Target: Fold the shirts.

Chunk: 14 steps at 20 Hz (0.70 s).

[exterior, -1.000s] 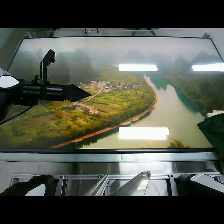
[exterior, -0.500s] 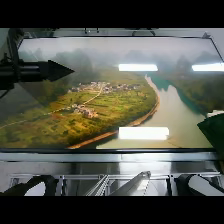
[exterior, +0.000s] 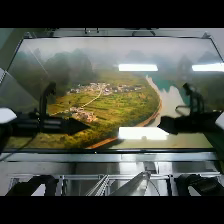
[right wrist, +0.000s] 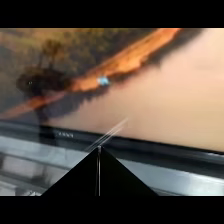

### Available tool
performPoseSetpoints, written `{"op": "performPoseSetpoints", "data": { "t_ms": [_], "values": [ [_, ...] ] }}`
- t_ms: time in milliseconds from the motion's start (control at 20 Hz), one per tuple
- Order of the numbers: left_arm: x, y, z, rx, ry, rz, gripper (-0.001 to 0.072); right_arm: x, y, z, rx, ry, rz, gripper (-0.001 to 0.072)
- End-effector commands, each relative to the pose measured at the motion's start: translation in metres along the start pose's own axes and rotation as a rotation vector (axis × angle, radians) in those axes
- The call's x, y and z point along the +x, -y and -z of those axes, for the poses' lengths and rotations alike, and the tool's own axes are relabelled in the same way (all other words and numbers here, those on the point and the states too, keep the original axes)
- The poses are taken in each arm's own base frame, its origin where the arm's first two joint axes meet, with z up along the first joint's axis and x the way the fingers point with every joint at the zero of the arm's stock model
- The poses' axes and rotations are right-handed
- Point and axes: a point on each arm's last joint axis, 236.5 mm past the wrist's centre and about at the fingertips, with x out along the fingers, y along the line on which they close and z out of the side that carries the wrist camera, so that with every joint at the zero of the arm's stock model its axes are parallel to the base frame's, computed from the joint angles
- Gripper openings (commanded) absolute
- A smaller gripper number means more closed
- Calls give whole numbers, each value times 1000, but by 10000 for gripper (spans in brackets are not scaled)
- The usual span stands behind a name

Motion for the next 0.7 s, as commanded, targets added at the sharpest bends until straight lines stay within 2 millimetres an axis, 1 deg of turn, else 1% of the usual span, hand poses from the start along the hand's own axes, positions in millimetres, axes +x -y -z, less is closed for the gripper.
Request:
{"op": "performPoseSetpoints", "data": {
  "t_ms": [0,100,200,650],
  "values": [
    [19,-18,55,-91,-5,-36,21,25,-3,50,-35,-35,-31,18],
    [18,-16,62,-96,0,-36,21,25,-5,46,-35,-14,-37,18],
    [17,-13,63,-79,13,-36,20,25,-8,49,-15,-29,-52,19],
    [5,6,55,45,98,-53,20,25,-9,49,-13,-28,-56,19]
  ]
}}
